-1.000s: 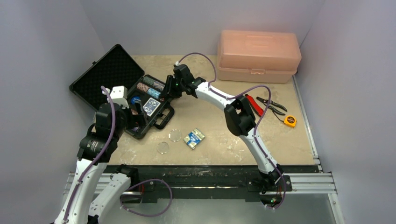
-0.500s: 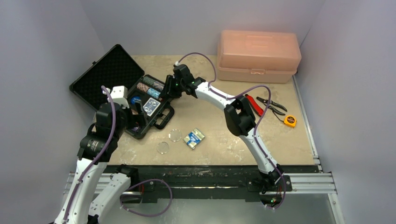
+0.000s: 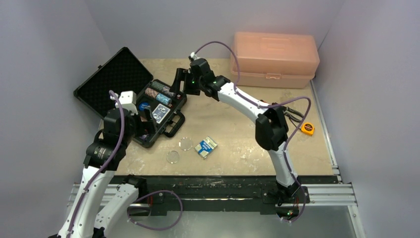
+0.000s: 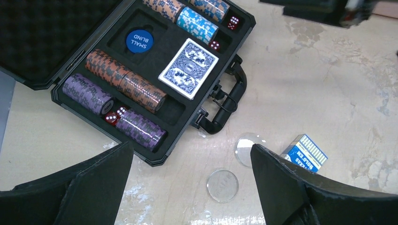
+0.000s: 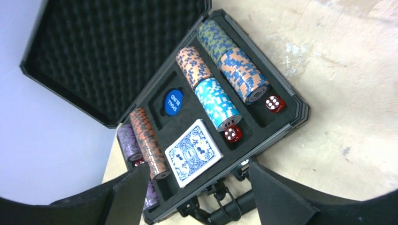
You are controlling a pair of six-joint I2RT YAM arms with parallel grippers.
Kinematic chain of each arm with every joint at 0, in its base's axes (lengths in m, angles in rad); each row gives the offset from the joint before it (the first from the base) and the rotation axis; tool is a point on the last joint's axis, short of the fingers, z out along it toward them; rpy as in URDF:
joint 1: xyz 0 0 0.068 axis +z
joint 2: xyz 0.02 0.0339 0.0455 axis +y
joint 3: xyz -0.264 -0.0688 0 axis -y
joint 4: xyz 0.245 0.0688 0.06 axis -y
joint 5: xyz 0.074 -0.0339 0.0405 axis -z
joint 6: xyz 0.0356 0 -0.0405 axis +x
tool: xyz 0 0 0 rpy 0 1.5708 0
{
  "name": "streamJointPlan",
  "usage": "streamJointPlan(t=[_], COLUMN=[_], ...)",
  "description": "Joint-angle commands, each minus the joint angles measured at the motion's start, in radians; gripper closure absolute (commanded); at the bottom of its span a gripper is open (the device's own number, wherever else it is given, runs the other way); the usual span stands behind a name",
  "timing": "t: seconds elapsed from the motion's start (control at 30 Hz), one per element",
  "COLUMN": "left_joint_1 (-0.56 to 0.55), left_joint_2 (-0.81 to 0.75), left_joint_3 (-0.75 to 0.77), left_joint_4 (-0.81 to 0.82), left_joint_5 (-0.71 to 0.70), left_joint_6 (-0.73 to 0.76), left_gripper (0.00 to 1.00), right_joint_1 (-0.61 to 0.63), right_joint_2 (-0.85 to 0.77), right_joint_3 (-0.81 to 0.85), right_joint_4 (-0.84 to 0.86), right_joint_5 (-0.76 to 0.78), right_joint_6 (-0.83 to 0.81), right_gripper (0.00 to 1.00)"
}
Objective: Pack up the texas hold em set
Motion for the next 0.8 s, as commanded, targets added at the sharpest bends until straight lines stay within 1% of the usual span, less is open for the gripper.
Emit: streamJointPlan(t=[0.0,0.13,0.17,0.27,0.43,0.6,0.77], left_joint_1=[-0.004,-0.004,-0.003,-0.004,-0.004,-0.004,-0.022], left_joint_2=[0.017,0.02,0.022,0.04,0.081,0.159,0.253], left_joint_3=[-0.014,-0.046,-0.051,-0.054,-0.044,-0.03,-0.013], left_joint_4=[0.052,0.101,0.106,0.113,0.099,0.085,0.089], left_joint_5=[-0.004,0.004,0.001,0.003,0.055,0.164,0.27], left_joint_6=[0.006,0.003,0.002,0.0,0.033,0.051,0.063], left_gripper=[0.04,0.03,0.03,0.02,0.01,0.02,0.02], right_joint_1=[0.002,-0.006,-0.013,-0.042,-0.125,-0.224,-0.287], right_joint_2=[-0.139,-0.224,-0.243,-0.316,-0.417,-0.491,-0.55], right_joint_3=[-0.07,-0.144,-0.166,-0.242,-0.383,-0.509,-0.576], right_joint_4=[0.034,0.038,0.041,0.061,0.102,0.129,0.133], right_joint_5=[0.088,0.144,0.145,0.178,0.176,0.158,0.173], right_joint_6=[-0.078,-0.114,-0.122,-0.135,-0.147,-0.155,-0.167], right_gripper=[0.15,0.03,0.01,0.01,0.01,0.01,0.01])
